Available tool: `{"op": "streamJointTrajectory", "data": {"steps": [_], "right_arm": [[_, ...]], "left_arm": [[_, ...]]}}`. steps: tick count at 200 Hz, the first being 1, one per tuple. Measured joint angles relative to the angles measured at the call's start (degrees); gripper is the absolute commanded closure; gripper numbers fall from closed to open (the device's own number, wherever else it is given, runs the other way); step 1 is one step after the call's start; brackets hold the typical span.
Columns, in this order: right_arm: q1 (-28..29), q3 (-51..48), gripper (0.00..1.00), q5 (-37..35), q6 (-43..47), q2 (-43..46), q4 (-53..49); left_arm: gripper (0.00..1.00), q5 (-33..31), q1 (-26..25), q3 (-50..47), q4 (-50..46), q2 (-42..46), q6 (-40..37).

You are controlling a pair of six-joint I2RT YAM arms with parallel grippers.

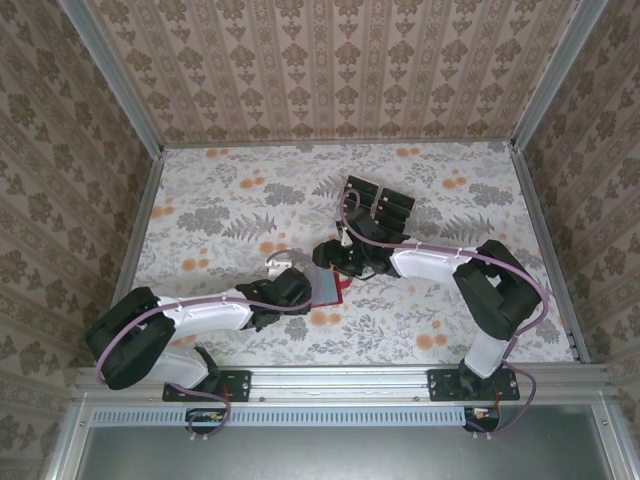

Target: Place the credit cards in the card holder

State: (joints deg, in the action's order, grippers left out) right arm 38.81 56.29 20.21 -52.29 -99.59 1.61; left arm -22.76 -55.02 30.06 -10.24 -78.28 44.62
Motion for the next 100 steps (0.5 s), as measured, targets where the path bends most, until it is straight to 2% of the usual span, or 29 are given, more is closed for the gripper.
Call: {"op": "streamJointTrajectory", "data": {"steps": [100], "right_arm": [[3.1, 0.9, 0.45, 1.7, -2.0, -5.9, 2.6]], "left_arm": [[0.01, 0.0, 0.0, 0.0, -0.1, 0.2, 0.0]]}}
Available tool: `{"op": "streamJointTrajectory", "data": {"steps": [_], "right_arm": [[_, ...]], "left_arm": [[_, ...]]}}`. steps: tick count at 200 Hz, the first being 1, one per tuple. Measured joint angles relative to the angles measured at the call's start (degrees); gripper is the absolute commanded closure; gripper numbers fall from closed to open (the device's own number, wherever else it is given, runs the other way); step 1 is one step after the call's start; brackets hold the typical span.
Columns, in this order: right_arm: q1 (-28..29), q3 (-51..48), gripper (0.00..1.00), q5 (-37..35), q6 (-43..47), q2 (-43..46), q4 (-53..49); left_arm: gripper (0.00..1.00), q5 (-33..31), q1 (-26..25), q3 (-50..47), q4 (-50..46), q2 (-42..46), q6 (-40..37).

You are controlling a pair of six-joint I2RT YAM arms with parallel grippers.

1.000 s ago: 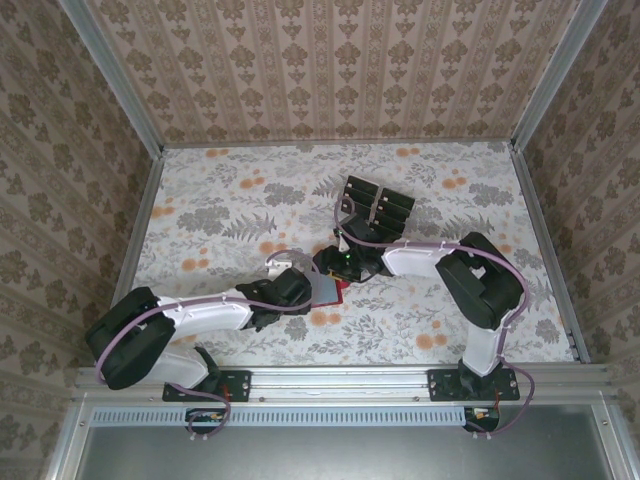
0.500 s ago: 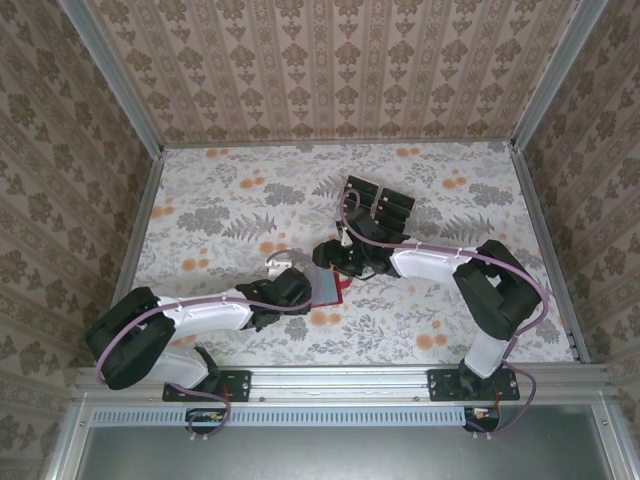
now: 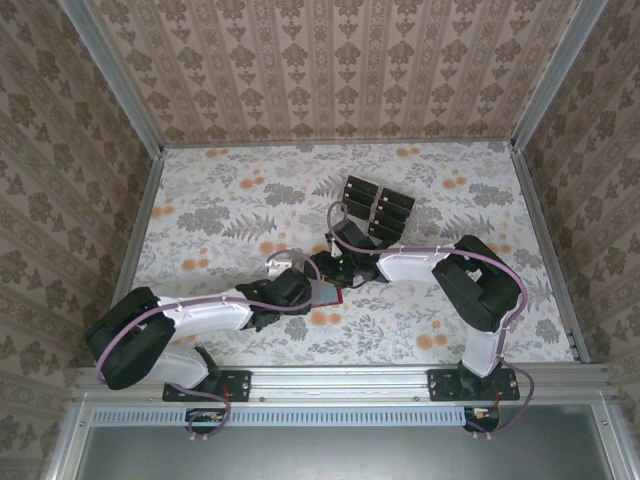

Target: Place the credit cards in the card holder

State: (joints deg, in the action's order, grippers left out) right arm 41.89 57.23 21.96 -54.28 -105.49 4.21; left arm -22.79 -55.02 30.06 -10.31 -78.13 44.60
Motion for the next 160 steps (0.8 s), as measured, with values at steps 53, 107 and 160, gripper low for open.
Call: {"op": "streamJointTrajectory", "data": {"steps": [53, 107, 160], "right_arm": [[1.3, 2.2, 0.44, 0.0, -0.4, 0.0, -0.2], [5.4, 10.1, 0.44, -0.2, -1.6, -3.6, -0.3], [7.4, 13.1, 0.44, -0.6, -2.6, -10.6, -0.2]], "left_arm": [[0.01, -1.8, 0.3, -0.3, -5.0, 14.8, 0.5], [0.01, -4.6, 2.4, -2.5, -12.2, 28.4, 1.9], [0.01, -4.7, 3.1, -4.2, -16.8, 31.7, 2.3]]}}
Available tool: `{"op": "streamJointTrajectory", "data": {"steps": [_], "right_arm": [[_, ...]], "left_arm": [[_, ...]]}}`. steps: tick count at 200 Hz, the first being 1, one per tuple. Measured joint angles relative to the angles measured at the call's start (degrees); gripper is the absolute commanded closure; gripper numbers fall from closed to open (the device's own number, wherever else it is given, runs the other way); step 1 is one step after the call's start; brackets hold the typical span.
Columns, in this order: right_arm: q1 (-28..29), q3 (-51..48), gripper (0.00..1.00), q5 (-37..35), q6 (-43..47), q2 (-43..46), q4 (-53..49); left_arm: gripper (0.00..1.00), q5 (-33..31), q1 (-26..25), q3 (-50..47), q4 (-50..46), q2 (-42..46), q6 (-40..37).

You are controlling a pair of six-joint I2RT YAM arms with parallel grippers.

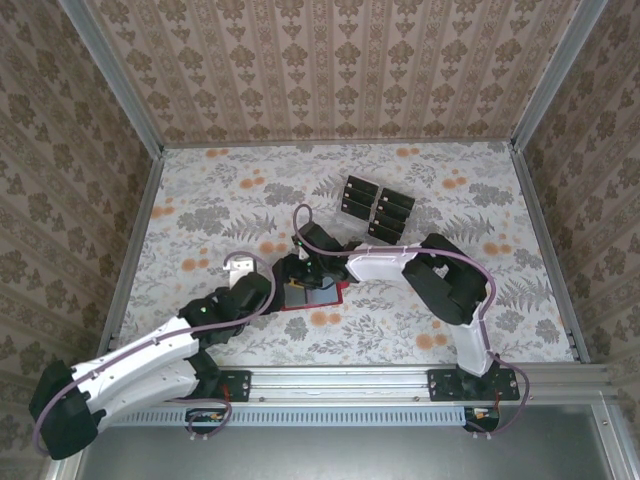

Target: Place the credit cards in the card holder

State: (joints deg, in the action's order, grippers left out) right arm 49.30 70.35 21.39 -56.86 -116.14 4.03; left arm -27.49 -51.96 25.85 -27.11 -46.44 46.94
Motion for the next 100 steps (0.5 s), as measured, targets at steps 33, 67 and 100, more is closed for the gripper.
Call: {"op": "streamJointTrajectory", "data": {"steps": [33, 67, 100], "right_arm": [[0.1, 0.3, 0.44, 0.2, 0.8, -0.1, -0.2], [-1.5, 0.3, 0.43, 1.4, 5.3, 2.8, -1.5], [-7.3, 2.4, 0.43, 1.4, 14.3, 12.9, -9.3]], "left_arm": [[0.0, 0.0, 0.6, 0.0, 0.5, 0.8, 0.7], [0.0, 0.3, 1.6, -0.4, 1.0, 0.8, 1.2], [0.0, 2.4, 4.3, -0.4, 1.4, -1.2, 1.3]]}}
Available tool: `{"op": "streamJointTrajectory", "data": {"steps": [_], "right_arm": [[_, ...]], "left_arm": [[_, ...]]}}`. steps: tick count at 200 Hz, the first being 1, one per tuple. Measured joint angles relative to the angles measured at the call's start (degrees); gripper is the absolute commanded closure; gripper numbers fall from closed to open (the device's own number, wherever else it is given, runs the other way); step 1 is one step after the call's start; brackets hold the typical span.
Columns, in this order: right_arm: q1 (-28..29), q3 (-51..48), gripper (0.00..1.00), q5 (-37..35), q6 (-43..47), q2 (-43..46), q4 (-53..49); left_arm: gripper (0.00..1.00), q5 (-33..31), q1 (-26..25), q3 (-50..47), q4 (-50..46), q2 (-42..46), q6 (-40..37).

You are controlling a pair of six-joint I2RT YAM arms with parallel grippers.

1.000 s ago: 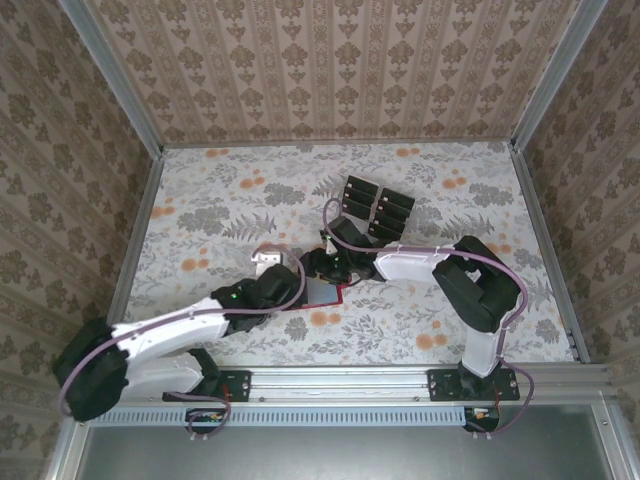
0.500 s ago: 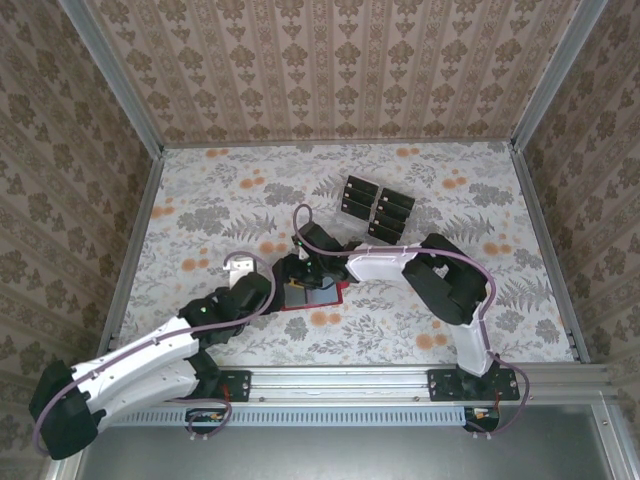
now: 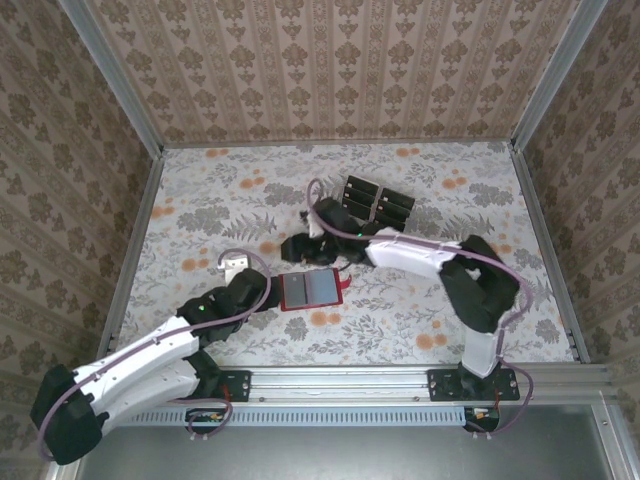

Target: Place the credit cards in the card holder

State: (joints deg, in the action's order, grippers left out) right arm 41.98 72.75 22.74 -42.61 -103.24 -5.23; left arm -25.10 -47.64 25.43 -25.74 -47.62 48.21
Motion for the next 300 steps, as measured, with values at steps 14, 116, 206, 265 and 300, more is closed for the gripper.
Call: {"op": "streamJointTrajectory", "data": {"steps": [14, 116, 206, 265, 300], "right_arm": [[-4.0, 3.2, 0.43, -1.3, 5.0, 3.7, -5.3], [-13.7, 9.4, 0.61, -31.1, 35.5, 1.7, -33.5], [-13.7, 9.7, 0.63, -40.7, 44.0, -5.1, -35.4], [-13.7, 9.8, 0.67, -42.4, 44.4, -8.3, -35.3], [-13.7, 9.8, 0.74, -42.3, 44.4, -8.5, -35.3]], "left_arm": [[0.0, 1.4, 1.5, 0.3, 0.0, -1.3, -0.2], [0.0, 13.6, 13.2, 8.4, 0.0, -10.3, -6.1], [0.0, 16.4, 13.7, 8.7, 0.0, -12.7, -6.5], [0.0, 17.0, 13.7, 8.7, 0.5, -13.2, -6.5], [0.0, 17.4, 13.7, 8.7, 1.0, -13.8, -6.5]]}}
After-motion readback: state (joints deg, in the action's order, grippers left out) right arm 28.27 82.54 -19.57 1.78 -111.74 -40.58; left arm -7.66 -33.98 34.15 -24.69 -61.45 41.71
